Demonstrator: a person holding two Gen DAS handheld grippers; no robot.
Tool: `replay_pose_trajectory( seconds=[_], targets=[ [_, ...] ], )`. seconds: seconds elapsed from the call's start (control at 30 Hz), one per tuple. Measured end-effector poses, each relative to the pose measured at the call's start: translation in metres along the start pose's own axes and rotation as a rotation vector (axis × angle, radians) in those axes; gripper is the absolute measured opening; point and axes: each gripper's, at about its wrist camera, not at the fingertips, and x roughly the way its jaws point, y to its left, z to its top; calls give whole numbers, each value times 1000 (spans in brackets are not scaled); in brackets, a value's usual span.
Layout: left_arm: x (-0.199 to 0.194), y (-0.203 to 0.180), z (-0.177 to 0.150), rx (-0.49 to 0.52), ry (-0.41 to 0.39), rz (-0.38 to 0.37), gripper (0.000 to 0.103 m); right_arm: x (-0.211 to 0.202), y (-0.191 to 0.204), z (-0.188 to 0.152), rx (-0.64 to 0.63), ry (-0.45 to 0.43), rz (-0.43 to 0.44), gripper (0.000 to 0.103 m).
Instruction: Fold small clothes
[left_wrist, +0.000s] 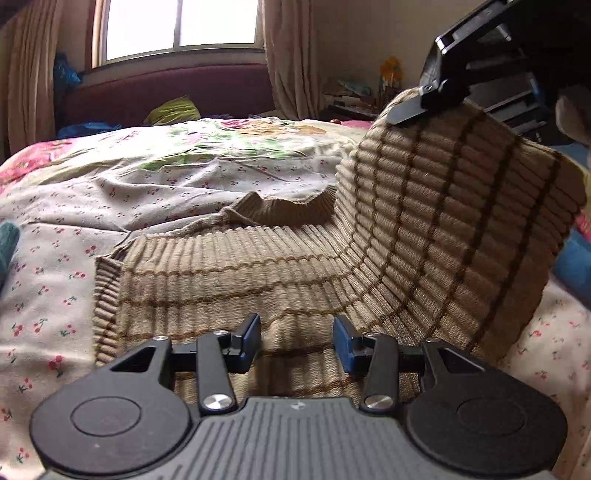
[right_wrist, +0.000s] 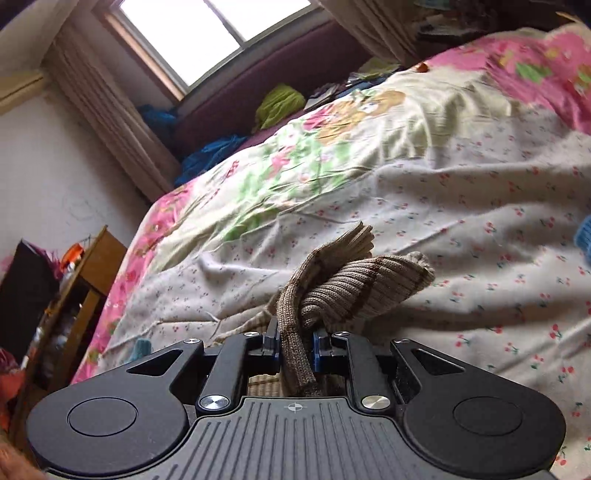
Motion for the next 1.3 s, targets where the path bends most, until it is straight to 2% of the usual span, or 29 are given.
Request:
replay_pose_trajectory(
  seconds=[0.17,0.27,0.37,0.5,0.6,0.7,0.8,0.97,1.03,1.1,1.17,1.23,1.3],
  targets=[
    [-45,43,-11,-139,-29,-24,52,63,80,-13,-163,100,-42,16],
    [-64,58,-25,-190,-39,-17,52,99,109,-35,-197,219,-37,20],
    [-72,69,-35,-233,-36,-15,52,98,123,-45,-223,219,-14,21],
    [-76,78,-33,-284,-56,-45,52,79,122,-35,-258,163,-19,21],
    [-84,76,-31,-300,-96,-34,52,80,110,-26,-267,153,-58,24],
    [-100,76,-28,-329,-164,-40,52,84,94,-25,-261,165,-81,26],
    [-106,71,-18,-311,-213,-53,54,94,87,-29,-257,209,-72,27],
    [-66,54,-9,-243,-113,-56,53,119,111,-37,-361,256,-52,36],
    [-54,53,-19,-247,-49,-47,51,133,123,-41,-434,269,-87,45],
    [-50,54,-27,-233,-15,-36,46,149,128,-47,-481,274,-126,43],
    [-49,56,-33,-226,6,-43,42,159,130,-51,-494,275,-154,30],
    [-53,60,-34,-240,1,-44,35,155,132,-50,-476,265,-134,15],
    [-59,66,-35,-268,-14,-50,33,144,139,-48,-478,242,-101,13]
  ],
)
